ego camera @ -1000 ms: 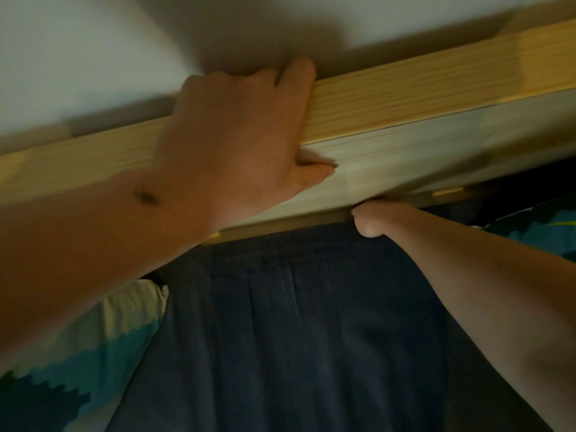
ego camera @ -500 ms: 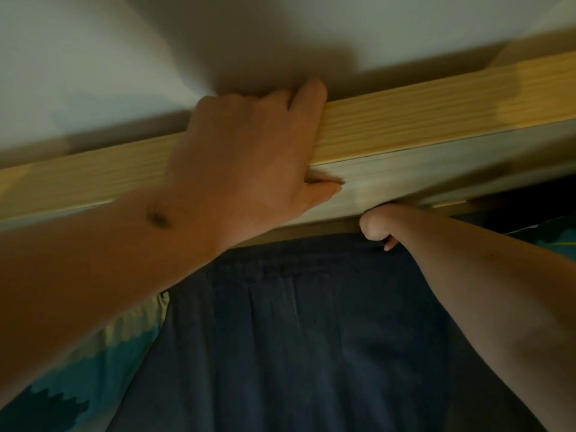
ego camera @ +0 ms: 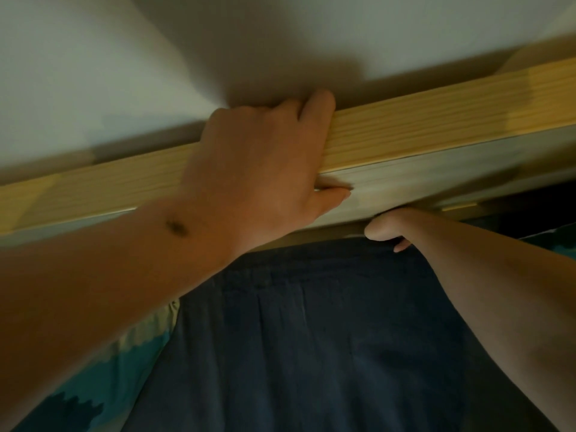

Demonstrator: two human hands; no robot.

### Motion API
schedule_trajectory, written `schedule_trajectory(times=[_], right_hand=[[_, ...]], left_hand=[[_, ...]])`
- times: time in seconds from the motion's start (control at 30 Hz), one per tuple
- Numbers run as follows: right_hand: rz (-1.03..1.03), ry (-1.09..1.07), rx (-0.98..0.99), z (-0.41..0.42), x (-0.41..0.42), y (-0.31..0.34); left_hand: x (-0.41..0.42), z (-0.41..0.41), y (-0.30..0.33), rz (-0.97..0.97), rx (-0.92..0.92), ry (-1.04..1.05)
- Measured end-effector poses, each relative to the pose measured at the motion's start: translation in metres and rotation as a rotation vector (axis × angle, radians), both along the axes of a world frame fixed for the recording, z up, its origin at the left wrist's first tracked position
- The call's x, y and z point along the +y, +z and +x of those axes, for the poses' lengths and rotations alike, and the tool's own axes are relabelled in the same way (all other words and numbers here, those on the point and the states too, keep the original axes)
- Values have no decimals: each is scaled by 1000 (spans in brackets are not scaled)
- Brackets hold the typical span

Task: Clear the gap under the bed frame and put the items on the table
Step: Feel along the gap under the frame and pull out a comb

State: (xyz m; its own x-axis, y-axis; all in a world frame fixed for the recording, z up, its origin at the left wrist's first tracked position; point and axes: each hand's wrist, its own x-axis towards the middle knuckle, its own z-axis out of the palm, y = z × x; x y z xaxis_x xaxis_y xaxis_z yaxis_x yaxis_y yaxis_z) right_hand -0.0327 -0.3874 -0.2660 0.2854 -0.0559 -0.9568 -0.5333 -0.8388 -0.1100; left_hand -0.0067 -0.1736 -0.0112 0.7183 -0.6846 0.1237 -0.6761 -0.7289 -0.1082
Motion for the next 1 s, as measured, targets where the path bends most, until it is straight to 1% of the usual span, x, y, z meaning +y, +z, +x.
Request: schedule_trajectory(times=[0.07,0.13,0.2,0.23,0.3,0.4,0.47,0.53,0.67,0.73,0.83,1.0], right_hand=[[38,-20,-102,-6,-3,-8],[-14,50,-227,-19,1,-12],[-81,196,-501,-36,2,-16],[-80,206,-657,-46,1,-17],[-16,136,-866,-64,1,-10],[28,94,-1020,-84,13,12],[45,4,-1032,-92,25,31],[43,-37,-1053,-98,33,48],[187,-223,-1002,-113,45,80],[218,-278,-987,-122,47,94],[212,-290,-942,-134,46,114],[192,-261,-868,-142,43,126]], left_hand=[[1,1,-1,-8,-12,-6],[2,1,-2,-7,-13,-6],[2,1,-2,-15,-12,-9],[2,0,-2,-13,-9,-10],[3,0,-2,-3,-9,-11],[3,0,-2,-17,-13,-22],[3,1,-3,-23,-12,-23],[3,2,-4,-24,-12,-16],[1,0,-3,-25,10,-8],[0,0,-2,-30,23,-4],[0,-2,2,-43,25,-3],[2,-1,1,-73,37,-22]])
